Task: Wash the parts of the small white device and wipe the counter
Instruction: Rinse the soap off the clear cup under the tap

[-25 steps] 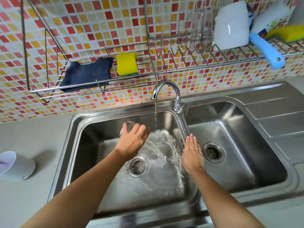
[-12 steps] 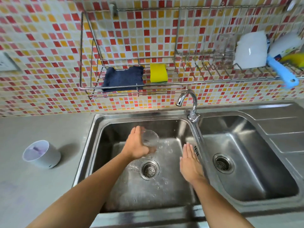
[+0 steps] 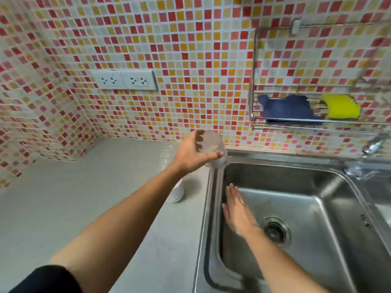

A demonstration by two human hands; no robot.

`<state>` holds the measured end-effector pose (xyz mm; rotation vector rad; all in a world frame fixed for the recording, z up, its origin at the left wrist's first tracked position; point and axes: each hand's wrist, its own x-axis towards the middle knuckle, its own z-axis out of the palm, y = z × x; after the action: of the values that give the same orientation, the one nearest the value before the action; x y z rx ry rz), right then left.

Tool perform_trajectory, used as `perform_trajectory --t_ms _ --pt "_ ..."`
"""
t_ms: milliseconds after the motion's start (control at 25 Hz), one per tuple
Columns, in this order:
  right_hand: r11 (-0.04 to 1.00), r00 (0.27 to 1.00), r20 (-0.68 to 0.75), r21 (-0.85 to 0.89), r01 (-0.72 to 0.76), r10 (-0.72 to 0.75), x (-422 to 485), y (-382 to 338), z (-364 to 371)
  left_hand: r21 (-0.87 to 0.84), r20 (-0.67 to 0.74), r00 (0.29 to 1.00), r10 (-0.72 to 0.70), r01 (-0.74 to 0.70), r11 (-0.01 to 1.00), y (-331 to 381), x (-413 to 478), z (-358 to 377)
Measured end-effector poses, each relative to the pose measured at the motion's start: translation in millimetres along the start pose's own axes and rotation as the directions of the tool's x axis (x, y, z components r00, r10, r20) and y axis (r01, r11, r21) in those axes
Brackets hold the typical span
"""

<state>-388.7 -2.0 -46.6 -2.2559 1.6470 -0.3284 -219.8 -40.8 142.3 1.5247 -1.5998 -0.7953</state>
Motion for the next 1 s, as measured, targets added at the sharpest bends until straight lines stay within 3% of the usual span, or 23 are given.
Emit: perform_trajectory --t_ms 120,240,360,440,640,840,1000 --pt "1.0 0.999 0.044 0.0 0.01 -0.01 14.0 -57.1 26.4 0.092 -0.15 0.987 -0.05 0.064 0.994 -43.9 13.3 -72.4" --pt "0.996 0.988 0.143 -0.079 -0.047 0.058 17.8 -79.1 51.9 0.146 -0.2 0.964 -0.173 0.204 0.968 -104.1 18.3 -120.9" --pt "0.987 0.984 0.132 -0.122 -0.103 0.119 18.8 -80.9 60.7 0.263 -0.149 0.944 -0.294 0.324 0.909 -159.7 8.0 -134.4" --pt "0.991 0.994 0.08 -0.118 -0.068 0.078 18.3 -78.7 63.2 0.323 -0.075 0.939 -0.334 0.34 0.883 -188.1 -3.7 -130.9" --pt "0.986 0.994 0.071 -0.15 -0.077 0.088 18.7 -76.5 64.9 0.26 -0.018 0.933 -0.359 0.351 0.9 -217.4 -30.5 -114.2" --pt "0.995 0.996 0.034 -0.048 -0.083 0.084 19.0 -77.3 55.4 0.338 0.135 0.936 -0.326 0.266 0.903 -211.5 -30.2 -121.7" --pt "0.987 1.0 0.001 0.158 -0.029 0.029 35.5 -98.8 25.6 0.33 0.079 0.996 0.041 -0.065 0.942 -176.9 -18.6 -124.2"
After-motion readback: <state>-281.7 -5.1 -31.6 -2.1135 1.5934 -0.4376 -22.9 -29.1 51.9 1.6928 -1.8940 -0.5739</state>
